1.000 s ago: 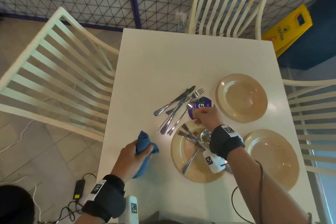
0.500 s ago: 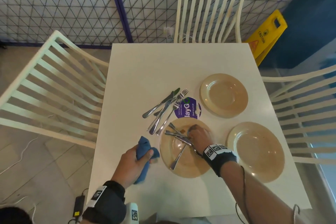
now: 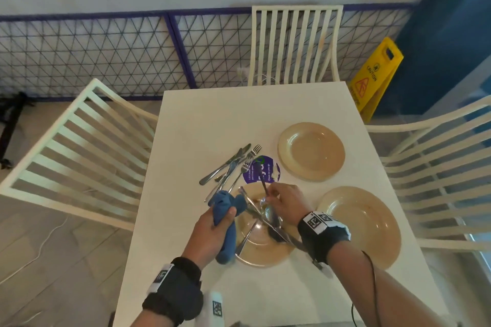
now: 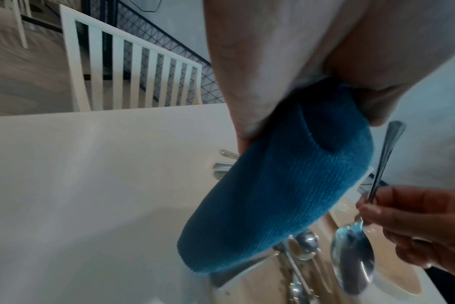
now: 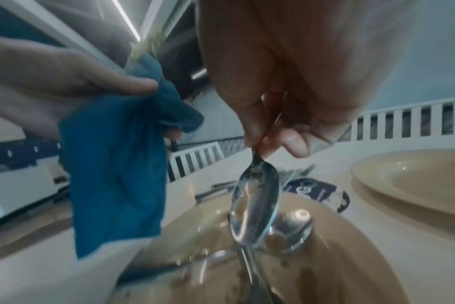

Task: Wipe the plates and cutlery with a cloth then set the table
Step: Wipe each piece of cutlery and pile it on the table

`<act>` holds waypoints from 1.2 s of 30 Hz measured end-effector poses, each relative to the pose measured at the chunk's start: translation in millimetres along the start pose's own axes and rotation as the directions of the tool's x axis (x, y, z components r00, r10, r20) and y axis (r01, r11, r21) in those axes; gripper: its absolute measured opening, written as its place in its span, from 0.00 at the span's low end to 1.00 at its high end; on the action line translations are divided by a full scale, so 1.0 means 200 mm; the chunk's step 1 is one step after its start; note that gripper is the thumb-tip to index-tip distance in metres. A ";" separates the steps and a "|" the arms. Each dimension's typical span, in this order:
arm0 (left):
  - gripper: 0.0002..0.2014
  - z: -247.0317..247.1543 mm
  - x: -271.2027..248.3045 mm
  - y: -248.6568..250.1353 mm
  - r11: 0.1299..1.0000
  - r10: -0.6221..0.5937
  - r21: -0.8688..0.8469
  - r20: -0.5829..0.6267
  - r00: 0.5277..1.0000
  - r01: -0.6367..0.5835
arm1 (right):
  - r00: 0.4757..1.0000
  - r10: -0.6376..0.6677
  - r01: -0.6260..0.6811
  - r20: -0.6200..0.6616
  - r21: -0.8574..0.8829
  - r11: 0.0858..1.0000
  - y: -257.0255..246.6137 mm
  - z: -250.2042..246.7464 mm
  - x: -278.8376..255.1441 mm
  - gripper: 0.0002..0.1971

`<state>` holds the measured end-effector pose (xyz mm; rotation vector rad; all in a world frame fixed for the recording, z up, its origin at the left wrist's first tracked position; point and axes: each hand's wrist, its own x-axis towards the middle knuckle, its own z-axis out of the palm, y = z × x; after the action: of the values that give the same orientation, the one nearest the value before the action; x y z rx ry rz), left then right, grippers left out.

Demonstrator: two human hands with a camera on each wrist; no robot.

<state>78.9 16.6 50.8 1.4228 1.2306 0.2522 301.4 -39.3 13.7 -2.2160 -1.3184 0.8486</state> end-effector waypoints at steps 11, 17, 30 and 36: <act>0.17 0.38 -0.01 0.30 0.986 0.129 -0.134 0.251 0.959 -0.098 | 0.978 -0.143 0.184 -0.152 0.310 0.933 -0.10 -0.35 -0.19 0.08; 0.05 0.45 -0.02 0.33 0.977 0.205 0.028 0.121 0.971 -0.210 | 0.985 -0.059 0.126 -0.161 0.448 0.885 -0.03 -0.39 -0.25 0.06; 0.17 0.36 -0.16 0.30 0.963 0.084 -0.269 0.182 0.980 -0.032 | 0.976 0.172 -0.016 -0.130 0.750 0.662 0.04 -0.54 -0.32 0.05; 0.14 0.29 -0.16 0.44 0.776 0.058 -0.628 0.168 0.984 0.062 | 0.984 0.158 -0.046 -0.079 0.748 0.662 0.01 -0.53 -0.36 0.02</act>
<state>154.2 -22.1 122.4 0.8278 0.8734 0.4783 349.4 -109.3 109.9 -1.6365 -0.5905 1.0209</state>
